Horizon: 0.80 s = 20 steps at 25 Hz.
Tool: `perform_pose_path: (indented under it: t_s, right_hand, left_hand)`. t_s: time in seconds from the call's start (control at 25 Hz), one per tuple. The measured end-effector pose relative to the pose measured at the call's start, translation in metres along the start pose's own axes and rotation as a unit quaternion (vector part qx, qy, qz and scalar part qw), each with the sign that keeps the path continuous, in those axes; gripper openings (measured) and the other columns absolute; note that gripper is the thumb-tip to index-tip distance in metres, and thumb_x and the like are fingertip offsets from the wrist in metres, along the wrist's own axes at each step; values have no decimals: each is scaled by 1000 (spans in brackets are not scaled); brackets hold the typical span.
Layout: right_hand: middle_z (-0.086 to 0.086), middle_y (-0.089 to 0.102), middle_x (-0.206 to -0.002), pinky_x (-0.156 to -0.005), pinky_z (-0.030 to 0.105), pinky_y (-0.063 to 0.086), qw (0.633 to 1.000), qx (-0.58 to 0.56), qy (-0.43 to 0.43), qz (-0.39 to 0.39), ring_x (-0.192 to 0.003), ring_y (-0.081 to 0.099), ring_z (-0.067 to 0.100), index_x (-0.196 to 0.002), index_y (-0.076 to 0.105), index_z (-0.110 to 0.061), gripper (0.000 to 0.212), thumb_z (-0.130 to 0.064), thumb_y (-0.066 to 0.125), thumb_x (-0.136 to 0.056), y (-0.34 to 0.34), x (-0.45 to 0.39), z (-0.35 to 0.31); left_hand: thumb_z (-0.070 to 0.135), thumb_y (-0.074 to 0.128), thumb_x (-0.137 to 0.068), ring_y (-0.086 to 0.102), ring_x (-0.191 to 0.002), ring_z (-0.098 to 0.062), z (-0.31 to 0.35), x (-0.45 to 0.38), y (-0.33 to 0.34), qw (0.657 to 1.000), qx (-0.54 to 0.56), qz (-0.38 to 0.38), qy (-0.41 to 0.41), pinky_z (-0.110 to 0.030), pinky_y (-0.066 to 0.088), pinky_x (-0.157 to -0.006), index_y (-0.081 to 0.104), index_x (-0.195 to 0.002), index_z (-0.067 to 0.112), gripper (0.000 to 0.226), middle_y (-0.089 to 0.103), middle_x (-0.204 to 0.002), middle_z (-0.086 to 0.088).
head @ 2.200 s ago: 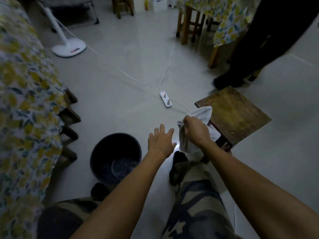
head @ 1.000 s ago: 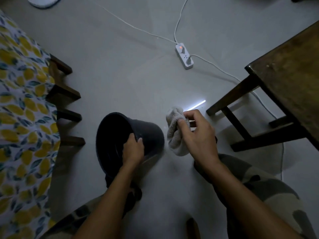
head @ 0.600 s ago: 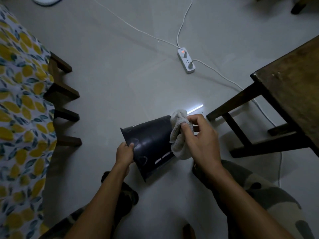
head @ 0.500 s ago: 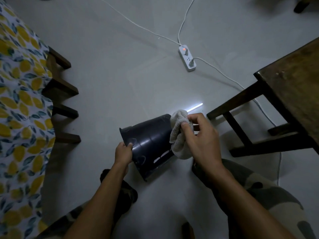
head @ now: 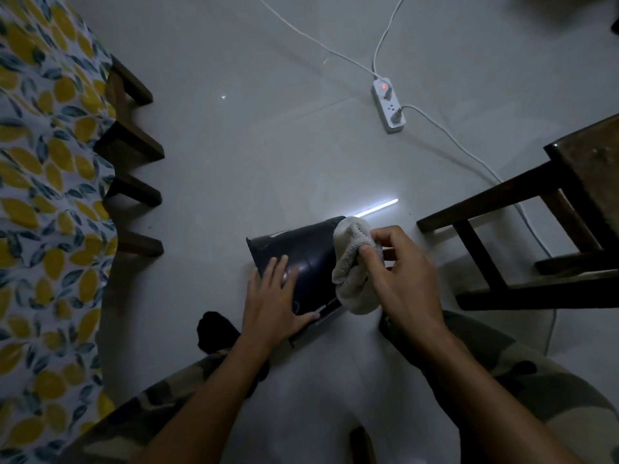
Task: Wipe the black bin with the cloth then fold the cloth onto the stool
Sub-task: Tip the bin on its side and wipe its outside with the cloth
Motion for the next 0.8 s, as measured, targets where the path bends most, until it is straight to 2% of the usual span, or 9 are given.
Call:
perform_pose_path:
  t_s: [0.08,0.16,0.28,0.4,0.52,0.64,0.72,0.8]
  right_hand:
    - [-14,66,-103,-81,31,61,1000,-2,-2,-4,-96,63,-2,-111,63,-29,14,-36,63,-99,1,0,1]
    - [-14,67,-102,-81,32,61,1000,1,-1,-5,-95,64,-2,-111,63,-29,14,-37,62,-99,2,0,2]
    - [-13,67,-103,-81,32,61,1000,7,0,-2,-95,63,-2,-111,63,-29,15,-37,62,-99,3,-2,4]
    - [-13,67,-104,-79,32,61,1000,20,0,-4,-96,64,-1,-113,63,-29,16,-37,63,-99,6,-1,7]
    - [-10,66,-103,-77,32,61,1000,23,-19,-7,-94,64,2,-112,63,-26,15,-33,64,-99,13,6,9]
    - [-7,64,-106,-77,29,58,996,46,-74,-19,-93,62,6,-114,62,-22,17,-30,64,-98,41,15,5]
    - [-7,63,-108,-78,27,55,989,73,-124,-34,-96,60,7,-114,62,-20,19,-29,64,-98,77,14,5]
    - [-5,64,-116,-84,31,56,983,96,-147,-59,-105,60,9,-118,64,-18,22,-27,60,-99,121,6,12]
  left_hand:
    - [92,37,-71,8,-154,-29,-2,-7,5,1000,-7,-12,-17,-56,11,-119,29,-156,20,111,11,-167,-10]
    - [90,28,-78,4,-155,-27,-12,-22,-7,999,6,13,-43,-56,7,-119,26,-157,22,104,8,-168,-8]
    - [81,21,-89,6,-155,-25,-29,-45,-34,994,26,60,-86,-57,6,-119,26,-157,23,90,10,-168,-8]
    - [85,23,-85,10,-154,-23,-33,-54,-37,995,30,47,-77,-58,9,-119,28,-157,24,95,13,-168,-6]
    - [95,47,-61,0,-155,-27,-38,-58,-26,999,5,-24,-48,-59,11,-120,13,-160,22,127,-1,-168,-9]
    - [87,73,-43,-10,-153,-34,-52,-72,-29,993,-68,-99,-4,-59,9,-121,-9,-159,17,158,-16,-166,-14]
    - [81,80,-39,-11,-153,-36,-63,-88,-34,985,-109,-130,13,-59,9,-121,-15,-157,15,166,-18,-165,-15]
    - [75,84,-42,-9,-153,-38,-69,-103,-37,983,-117,-137,23,-56,10,-122,-15,-157,13,164,-17,-165,-17]
Point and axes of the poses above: each hand's wrist, its own x-axis away from the middle knuckle, its own y-axis out of the palm, z = x × y, the point moved 5 cm from there along -x, towards the middle knuckle
